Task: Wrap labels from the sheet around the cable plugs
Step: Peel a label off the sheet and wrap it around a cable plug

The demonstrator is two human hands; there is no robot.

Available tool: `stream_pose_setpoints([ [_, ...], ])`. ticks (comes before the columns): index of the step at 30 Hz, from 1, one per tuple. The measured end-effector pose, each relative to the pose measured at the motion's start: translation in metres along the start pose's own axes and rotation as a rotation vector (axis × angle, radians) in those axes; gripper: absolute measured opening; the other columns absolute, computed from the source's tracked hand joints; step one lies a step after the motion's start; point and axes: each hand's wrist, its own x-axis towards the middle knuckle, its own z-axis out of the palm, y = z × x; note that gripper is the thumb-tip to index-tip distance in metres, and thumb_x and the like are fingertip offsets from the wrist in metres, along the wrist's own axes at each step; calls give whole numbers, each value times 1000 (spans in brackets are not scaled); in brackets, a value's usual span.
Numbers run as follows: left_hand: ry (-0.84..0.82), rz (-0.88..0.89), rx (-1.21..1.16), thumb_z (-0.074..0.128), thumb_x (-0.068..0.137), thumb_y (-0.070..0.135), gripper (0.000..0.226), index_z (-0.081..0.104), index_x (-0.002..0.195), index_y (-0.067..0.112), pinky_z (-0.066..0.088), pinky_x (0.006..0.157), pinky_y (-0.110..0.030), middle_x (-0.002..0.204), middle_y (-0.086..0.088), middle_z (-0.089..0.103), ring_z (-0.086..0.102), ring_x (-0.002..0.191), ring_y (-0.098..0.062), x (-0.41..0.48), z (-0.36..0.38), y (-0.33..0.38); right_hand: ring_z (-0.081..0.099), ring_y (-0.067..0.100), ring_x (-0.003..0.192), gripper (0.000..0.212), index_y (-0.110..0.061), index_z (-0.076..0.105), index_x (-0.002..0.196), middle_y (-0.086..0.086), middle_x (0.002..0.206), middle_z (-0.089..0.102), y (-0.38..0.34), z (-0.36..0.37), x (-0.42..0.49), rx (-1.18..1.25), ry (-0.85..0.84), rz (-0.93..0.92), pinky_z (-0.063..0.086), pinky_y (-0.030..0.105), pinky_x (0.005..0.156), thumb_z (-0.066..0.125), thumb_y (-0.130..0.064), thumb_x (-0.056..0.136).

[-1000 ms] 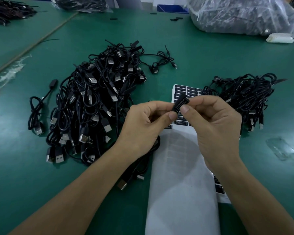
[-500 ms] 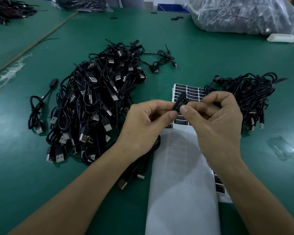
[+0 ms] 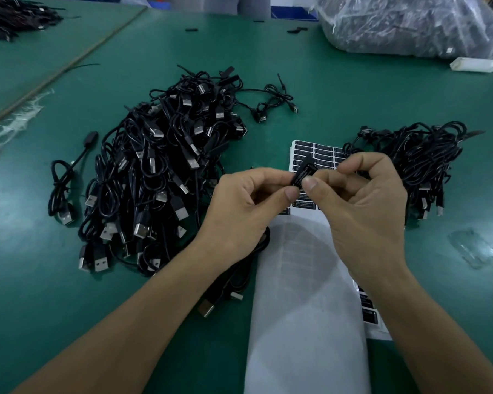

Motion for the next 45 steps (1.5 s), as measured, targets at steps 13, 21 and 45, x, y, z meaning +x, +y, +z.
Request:
stream_pose_setpoints([
  [13,39,-48,-35,72,89,2,12,76,94,11,56,73,-20,87,-6,77,71,78,-14,0,1,1,70,13,69,38,-20,48,90,-7,74,73,-2,4,-4,-118,53,-37,59,26,69,77,3,81],
  [21,44,-81,-37,72,89,1,10,75,96,9,59,76,-23,89,-9,77,73,81,-21,0,1,2,71,13,70,37,-21,49,87,-8,76,73,0,5,-4,-138,90,-41,59,26,69,78,1,80],
  [45,13,-94,-70,70,91,2,13,75,97,12,59,76,-24,88,-4,78,70,81,-14,1,1,3,70,7,68,35,-20,51,85,-9,75,74,0,4,-2,-80,88,-35,54,17,65,78,2,81],
])
